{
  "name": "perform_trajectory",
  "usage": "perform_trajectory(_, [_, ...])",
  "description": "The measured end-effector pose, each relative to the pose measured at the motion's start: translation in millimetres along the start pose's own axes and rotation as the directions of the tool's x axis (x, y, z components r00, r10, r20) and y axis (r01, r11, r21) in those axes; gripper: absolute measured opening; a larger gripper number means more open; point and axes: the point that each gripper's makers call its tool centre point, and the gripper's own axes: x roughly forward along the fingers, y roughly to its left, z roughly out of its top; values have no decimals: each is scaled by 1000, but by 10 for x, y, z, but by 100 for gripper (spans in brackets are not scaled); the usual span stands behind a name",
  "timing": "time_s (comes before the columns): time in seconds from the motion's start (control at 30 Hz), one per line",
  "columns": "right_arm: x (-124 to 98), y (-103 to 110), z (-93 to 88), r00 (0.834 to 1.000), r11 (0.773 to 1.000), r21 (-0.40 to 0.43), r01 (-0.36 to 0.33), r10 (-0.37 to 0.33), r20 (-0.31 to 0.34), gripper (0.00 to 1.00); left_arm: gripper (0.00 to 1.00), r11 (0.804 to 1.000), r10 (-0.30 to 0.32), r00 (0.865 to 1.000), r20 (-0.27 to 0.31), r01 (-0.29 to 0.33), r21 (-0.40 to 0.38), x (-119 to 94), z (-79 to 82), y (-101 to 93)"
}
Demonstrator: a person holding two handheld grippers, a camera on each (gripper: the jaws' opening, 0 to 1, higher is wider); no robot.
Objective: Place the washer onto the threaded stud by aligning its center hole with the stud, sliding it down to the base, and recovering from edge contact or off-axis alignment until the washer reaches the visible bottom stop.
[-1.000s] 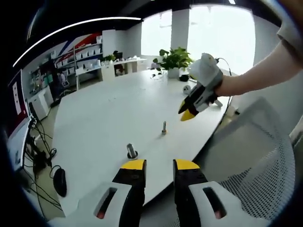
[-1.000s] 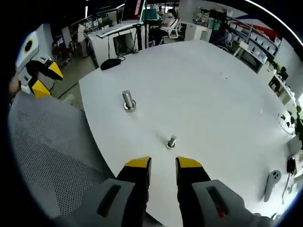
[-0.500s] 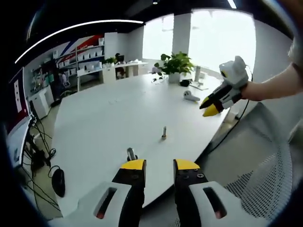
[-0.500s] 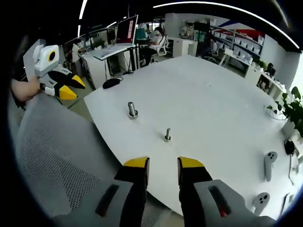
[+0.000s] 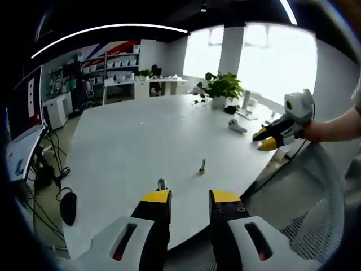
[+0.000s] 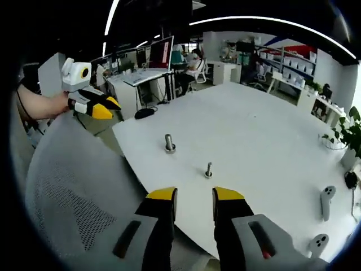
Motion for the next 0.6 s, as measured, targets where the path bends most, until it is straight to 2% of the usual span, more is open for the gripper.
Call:
perform_trajectory(0.07, [9,-25,8,1000,999,48,2,-3,22,27,24,1000,13,1000,13,-13,2,-14,36,17])
perform_trajectory(0.1, [-4,-11,6,1000,992,124,-2,1,9,28,24,1000,22,1000,22,-22,-1,-21,51,40])
perform_trajectory(0.13, [-33,13,172,997,980,200,-22,7,78,29,24,1000,31,999,25,-31,-2,-24,53,62])
perform_trajectory(0.17, [-64,22,297,991,973,230,-36,6,130,29,24,999,41,999,26,-41,-3,-27,52,83])
perform_trajectory(0.2, [-104,18,389,987,975,219,-30,-6,160,29,24,999,50,998,26,-50,-9,-32,52,102])
perform_trajectory(0.23, [-122,23,404,987,979,201,-24,-9,160,29,24,999,53,998,29,-53,-10,-36,56,108])
perform_trajectory(0.33, [-63,72,302,994,991,133,-14,-1,111,29,24,997,76,996,52,-76,-17,-70,93,153])
perform_trajectory(0.47, [-57,139,258,995,991,130,-28,15,101,29,24,995,95,993,70,-94,-31,-88,118,199])
perform_trajectory(0.6, [-61,143,244,995,993,121,-9,-3,95,29,24,994,108,992,67,-107,-17,-91,112,202])
